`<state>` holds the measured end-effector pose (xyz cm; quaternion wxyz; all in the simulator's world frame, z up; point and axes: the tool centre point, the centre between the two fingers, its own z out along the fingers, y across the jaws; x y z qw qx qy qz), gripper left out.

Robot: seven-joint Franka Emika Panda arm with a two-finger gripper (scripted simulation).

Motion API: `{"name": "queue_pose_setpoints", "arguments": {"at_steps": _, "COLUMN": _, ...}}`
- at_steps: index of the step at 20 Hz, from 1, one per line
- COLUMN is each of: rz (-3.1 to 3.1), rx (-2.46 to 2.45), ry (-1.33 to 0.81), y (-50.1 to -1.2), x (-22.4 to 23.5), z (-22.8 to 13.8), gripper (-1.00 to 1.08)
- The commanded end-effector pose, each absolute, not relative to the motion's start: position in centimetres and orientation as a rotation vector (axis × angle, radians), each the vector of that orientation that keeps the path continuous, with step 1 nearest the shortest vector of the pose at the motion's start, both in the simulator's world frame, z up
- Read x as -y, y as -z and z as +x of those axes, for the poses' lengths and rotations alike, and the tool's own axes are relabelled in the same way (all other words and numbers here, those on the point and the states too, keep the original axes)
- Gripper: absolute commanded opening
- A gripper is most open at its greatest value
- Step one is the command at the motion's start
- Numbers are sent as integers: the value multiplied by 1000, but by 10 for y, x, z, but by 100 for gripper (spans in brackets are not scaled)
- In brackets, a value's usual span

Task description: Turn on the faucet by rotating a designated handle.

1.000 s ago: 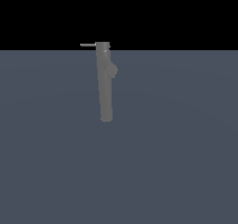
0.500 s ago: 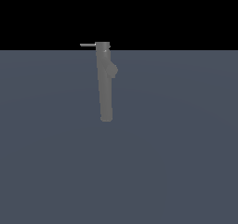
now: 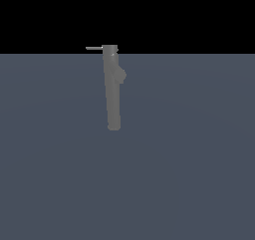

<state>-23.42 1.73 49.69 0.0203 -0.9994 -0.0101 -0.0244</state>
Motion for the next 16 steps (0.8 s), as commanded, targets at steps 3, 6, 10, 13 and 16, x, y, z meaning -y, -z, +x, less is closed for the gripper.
{"name": "queue_pose_setpoints", "arguments": {"at_steps": 3, "rz": -3106, "rx": 42, "ry": 71, "y": -495, "x": -20, "z": -218, "gripper": -100}}
{"name": "queue_pose_setpoints", "arguments": {"at_steps": 6, "rz": -3110, "rx": 53, "ry": 68, "y": -493, "x": -22, "z": -202, "gripper": -100}}
{"name": "queue_pose_setpoints", "arguments": {"at_steps": 10, "rz": -3118, "rx": 72, "ry": 62, "y": -488, "x": -27, "z": -176, "gripper": -100}}
{"name": "queue_pose_setpoints", "arguments": {"at_steps": 13, "rz": -3124, "rx": 91, "ry": 57, "y": -481, "x": -32, "z": -152, "gripper": -100}}
{"name": "queue_pose_setpoints", "arguments": {"at_steps": 16, "rz": -3129, "rx": 111, "ry": 51, "y": -473, "x": -37, "z": -127, "gripper": -100}}
